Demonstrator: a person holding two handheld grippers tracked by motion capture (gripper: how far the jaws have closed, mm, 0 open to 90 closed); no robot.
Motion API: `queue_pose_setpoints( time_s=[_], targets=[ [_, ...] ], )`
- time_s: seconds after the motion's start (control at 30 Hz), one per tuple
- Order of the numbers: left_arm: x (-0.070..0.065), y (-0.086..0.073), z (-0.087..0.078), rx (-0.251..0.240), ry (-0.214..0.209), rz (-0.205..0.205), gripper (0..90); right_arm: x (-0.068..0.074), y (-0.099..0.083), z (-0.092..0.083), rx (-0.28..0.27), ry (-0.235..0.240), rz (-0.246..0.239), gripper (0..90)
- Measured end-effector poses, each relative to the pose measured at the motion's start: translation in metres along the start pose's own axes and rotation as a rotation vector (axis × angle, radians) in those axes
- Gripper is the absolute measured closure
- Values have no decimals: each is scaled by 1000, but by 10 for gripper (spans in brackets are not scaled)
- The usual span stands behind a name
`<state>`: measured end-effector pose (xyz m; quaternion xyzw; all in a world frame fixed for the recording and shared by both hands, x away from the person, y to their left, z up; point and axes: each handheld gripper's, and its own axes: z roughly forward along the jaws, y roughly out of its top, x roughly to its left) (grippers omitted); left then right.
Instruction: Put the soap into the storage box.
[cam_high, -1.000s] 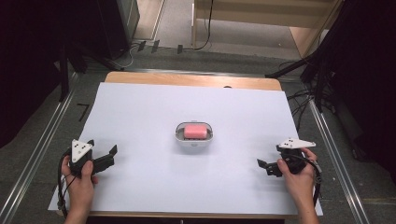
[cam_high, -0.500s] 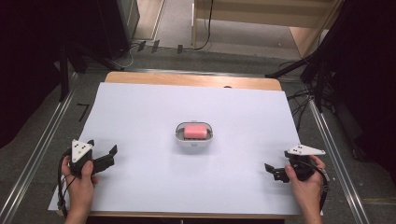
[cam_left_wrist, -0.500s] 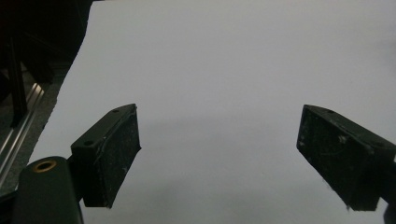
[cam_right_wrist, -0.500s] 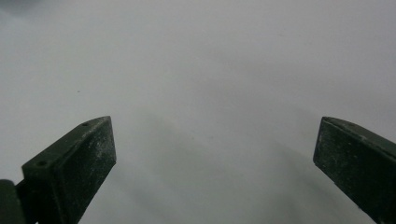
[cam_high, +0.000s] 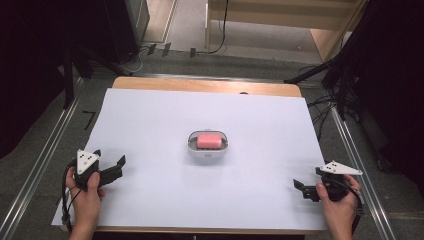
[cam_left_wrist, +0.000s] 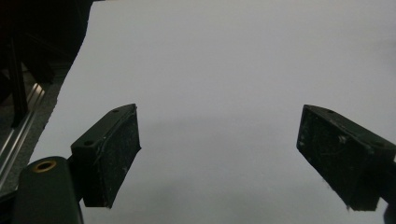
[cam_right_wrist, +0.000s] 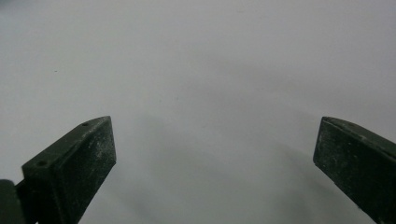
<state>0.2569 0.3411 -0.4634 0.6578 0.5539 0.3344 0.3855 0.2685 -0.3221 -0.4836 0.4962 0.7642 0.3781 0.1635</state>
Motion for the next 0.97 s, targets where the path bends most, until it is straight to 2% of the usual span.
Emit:
queue_pose_setpoints(
  time_s=[0.33, 0.43, 0.57, 0.6, 0.77, 0.97],
  targets=[
    [0, 0, 0, 1, 1, 1, 141, -4, -16, -14, -11, -13, 18, 0],
    [0, 0, 0, 2, 2, 1, 141, -6, -20, -18, -32, -14, 34, 0],
    [0, 0, 0, 4, 2, -3, 141, -9, -24, -20, -86, -7, 63, 0],
    [0, 0, 0, 6, 2, -3, 141, -9, -24, -19, -98, -12, 70, 0],
    [0, 1, 1, 12, 2, -5, 141, -7, -24, -17, -90, -66, 75, 0],
    [1, 1, 2, 19, 0, -6, 141, -5, -24, -17, -95, -83, 69, 0]
  ],
)
